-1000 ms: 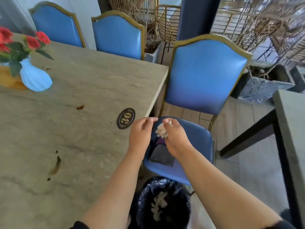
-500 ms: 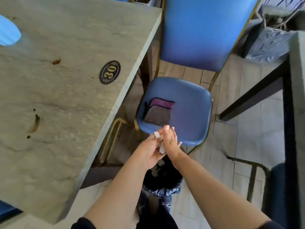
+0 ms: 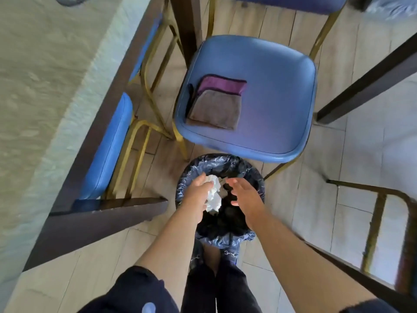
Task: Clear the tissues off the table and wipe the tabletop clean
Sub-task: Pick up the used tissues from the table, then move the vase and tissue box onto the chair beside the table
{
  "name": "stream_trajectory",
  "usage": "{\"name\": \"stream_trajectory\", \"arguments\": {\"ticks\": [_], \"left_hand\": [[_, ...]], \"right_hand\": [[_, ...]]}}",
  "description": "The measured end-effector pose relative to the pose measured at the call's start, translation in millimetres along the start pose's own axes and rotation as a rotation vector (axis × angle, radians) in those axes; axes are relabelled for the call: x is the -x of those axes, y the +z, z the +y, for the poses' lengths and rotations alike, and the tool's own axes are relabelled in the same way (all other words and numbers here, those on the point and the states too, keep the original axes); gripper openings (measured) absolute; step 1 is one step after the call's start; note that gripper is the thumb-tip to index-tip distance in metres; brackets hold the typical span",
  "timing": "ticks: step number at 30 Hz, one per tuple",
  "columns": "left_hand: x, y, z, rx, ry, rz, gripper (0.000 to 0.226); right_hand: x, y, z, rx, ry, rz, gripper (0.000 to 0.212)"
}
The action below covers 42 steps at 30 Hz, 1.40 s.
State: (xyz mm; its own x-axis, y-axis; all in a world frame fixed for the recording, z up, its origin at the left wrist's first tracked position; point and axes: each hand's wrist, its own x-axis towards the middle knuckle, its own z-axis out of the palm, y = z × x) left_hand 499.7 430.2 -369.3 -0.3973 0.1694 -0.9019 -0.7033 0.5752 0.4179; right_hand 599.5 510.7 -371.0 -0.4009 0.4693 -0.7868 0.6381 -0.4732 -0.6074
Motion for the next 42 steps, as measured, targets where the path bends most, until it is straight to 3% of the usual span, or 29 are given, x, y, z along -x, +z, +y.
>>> {"name": "stream_trajectory", "arguments": {"ticks": [8,16,23,32,42], "left_hand": [[-8.0,-10.0,-6.4,0.016,0.05,0.058,0.035],[95.4,-37.1,55.5,-0.116,0.372,0.058,0.026],[211.2,-86.9,124.3,-0.226,0.682,0.05,0.023],[290.4,-190.9,172.4,-0.121,0.812,0.209,0.02],[302.2,-376.0,168.9,-0.05,0.905,0.267,0.022]], "right_hand": [[-11.3,0.9,8.3,0.031,-0.024,0.072,0.025],[75.4,3.7,-78.9,0.034,-0.124,0.051,0.02],[164.9,27.4,-176.2,0.097,-0.351,-0.008,0.021],[230.4,107.7,-260.2,0.085,-0.549,-0.115,0.019],[283.9,265.0,-267.6,0.024,-0.642,-0.138,0.016]]}}
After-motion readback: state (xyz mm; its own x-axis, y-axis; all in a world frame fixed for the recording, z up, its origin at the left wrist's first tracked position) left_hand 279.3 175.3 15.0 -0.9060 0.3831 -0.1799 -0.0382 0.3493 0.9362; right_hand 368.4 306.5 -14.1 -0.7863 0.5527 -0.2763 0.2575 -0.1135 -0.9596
